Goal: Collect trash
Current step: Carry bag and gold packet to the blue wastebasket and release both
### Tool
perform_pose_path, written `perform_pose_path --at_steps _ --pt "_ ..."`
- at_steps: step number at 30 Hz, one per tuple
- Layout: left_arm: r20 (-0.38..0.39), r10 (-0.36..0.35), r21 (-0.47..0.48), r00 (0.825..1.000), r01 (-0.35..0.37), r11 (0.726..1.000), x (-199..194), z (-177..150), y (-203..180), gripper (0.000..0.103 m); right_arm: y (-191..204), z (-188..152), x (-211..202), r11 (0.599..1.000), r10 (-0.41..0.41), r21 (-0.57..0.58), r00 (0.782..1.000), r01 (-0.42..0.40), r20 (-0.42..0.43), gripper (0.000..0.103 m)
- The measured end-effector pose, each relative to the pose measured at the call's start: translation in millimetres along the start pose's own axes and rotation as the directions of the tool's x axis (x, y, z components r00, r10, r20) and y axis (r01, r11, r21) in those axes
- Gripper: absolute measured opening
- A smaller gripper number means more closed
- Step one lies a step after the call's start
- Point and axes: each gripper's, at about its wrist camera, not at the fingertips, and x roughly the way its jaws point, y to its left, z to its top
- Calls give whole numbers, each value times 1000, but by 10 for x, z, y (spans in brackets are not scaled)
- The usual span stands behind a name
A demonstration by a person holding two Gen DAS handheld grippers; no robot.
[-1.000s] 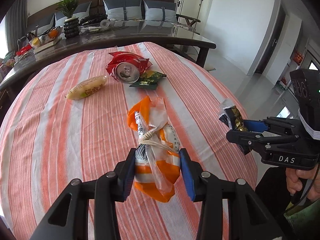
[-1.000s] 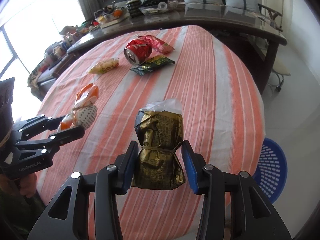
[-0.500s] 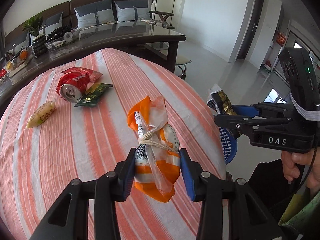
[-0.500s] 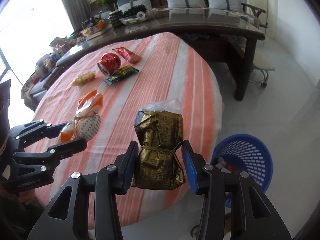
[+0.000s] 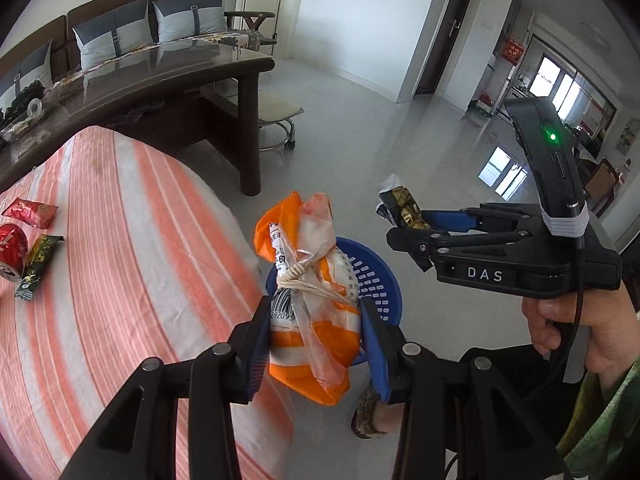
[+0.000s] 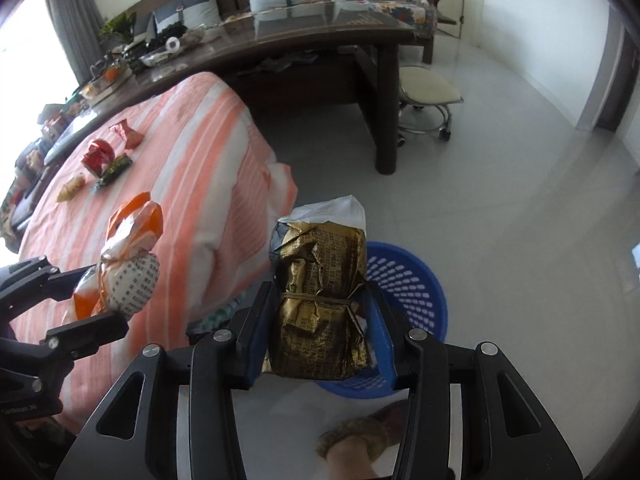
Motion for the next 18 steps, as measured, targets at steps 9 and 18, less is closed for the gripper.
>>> perform_pose_path --at_steps 9,18 --pt "-68 -21 8 997 21 1000 763 178 -247 43 -645 -32 359 994 -45 96 997 50 -58 46" --pt "-121 -16 15 992 18 1000 1338 184 -325 43 -1029 -79 581 981 1 194 996 16 -85 46"
